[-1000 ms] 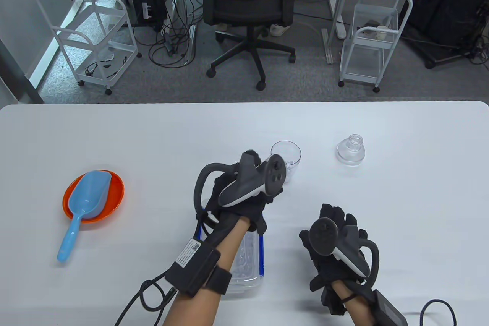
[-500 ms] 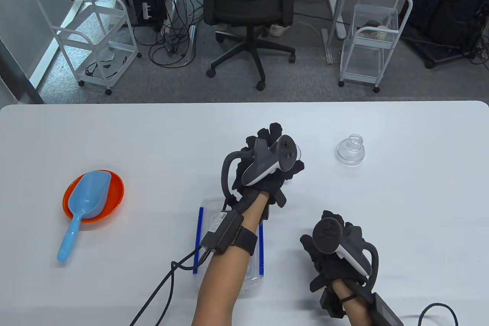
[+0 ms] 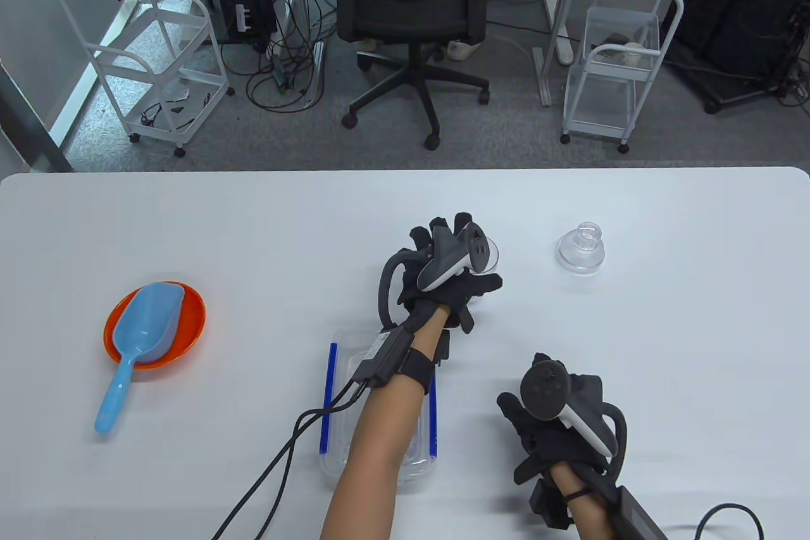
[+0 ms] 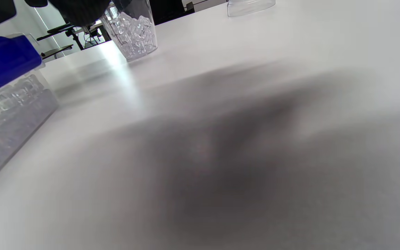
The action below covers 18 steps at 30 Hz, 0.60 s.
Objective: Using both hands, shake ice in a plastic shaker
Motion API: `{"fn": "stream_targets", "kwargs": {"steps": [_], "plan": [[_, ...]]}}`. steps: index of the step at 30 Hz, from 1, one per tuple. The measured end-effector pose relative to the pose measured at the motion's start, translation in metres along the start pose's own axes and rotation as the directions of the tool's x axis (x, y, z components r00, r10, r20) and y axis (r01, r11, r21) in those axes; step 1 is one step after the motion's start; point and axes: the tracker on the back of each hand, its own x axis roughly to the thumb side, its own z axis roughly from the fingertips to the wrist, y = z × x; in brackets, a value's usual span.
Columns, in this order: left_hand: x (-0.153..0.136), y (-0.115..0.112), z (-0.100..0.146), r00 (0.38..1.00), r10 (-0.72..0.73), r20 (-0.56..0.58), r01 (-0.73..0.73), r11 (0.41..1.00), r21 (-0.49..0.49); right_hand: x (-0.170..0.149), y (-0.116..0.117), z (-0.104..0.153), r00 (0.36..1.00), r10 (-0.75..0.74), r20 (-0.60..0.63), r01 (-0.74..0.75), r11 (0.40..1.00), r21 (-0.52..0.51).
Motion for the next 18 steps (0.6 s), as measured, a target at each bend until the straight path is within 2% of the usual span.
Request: {"fn": "stream_targets", "kwargs": {"steps": [4,9,18], "plan": [[-0.002,-0.005,-0.005,0.998,0.070,0.002,-0.070,0.997,-0.040,-0.002,0.002,-0.002,1.000,-0.003,-0.016,0.003,1.000,0.011],[-0.003,-0.010,-0.013,0.997,0.072,-0.019,-0.073,0.992,-0.101,-0.002,0.002,-0.002,1.000,-0.002,-0.024,0.002,1.000,0.008],[-0.005,-0.013,-0.019,0.990,0.138,-0.035,-0.142,0.981,-0.129,-0.002,0.003,-0.002,1.000,-0.005,-0.029,0.005,1.000,0.012]]}}
